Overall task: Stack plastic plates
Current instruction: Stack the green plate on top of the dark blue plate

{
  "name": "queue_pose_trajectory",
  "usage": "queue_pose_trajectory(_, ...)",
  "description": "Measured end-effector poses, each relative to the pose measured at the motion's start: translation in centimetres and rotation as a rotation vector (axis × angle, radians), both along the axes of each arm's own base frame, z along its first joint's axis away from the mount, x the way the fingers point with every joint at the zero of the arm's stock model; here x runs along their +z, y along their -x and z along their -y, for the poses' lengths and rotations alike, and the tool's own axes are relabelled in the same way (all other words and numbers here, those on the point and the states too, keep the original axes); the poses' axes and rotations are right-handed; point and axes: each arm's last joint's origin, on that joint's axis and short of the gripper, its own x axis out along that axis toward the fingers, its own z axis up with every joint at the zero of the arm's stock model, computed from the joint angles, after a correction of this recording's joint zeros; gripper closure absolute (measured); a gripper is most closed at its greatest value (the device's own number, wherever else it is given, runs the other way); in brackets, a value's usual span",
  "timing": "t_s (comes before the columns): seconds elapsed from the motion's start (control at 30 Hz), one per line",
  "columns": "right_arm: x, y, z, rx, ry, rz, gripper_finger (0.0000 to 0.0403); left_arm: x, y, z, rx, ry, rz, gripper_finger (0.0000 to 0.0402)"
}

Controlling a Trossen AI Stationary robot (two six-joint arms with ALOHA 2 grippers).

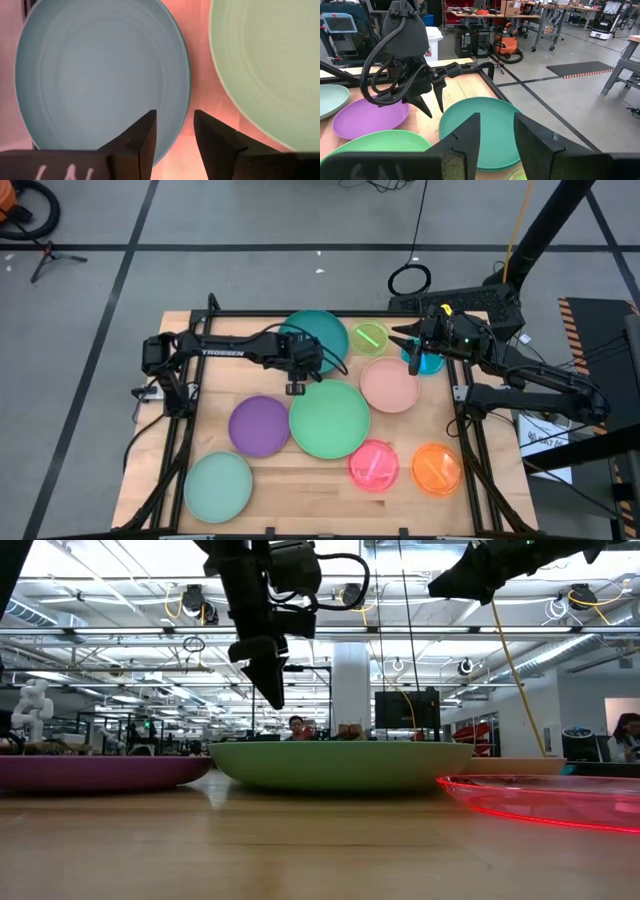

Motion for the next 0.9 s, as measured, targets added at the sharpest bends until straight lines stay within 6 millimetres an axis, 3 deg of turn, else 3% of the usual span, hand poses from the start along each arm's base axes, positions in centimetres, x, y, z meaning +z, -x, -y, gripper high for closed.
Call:
queue_pose_trajectory(0.2,0.0,0.0,0.0,0.000,0.000,0.000,0.0289,1.4,1.0,1.1,0.007,0.013,-0.003,0.0263)
queue_pose_trajectory(0.47,0.0,0.0,0.0,-0.001,0.000,0.000,0.0289,4.4,2.7,3.4,0.010,0.025,0.149,0.0263)
queue_pose_trajectory(0.9,0.1,-0.1,0.0,-0.001,0.000,0.007,0.0289,2.7,6.3,5.0,0.034,0.052,0.259,0.0263)
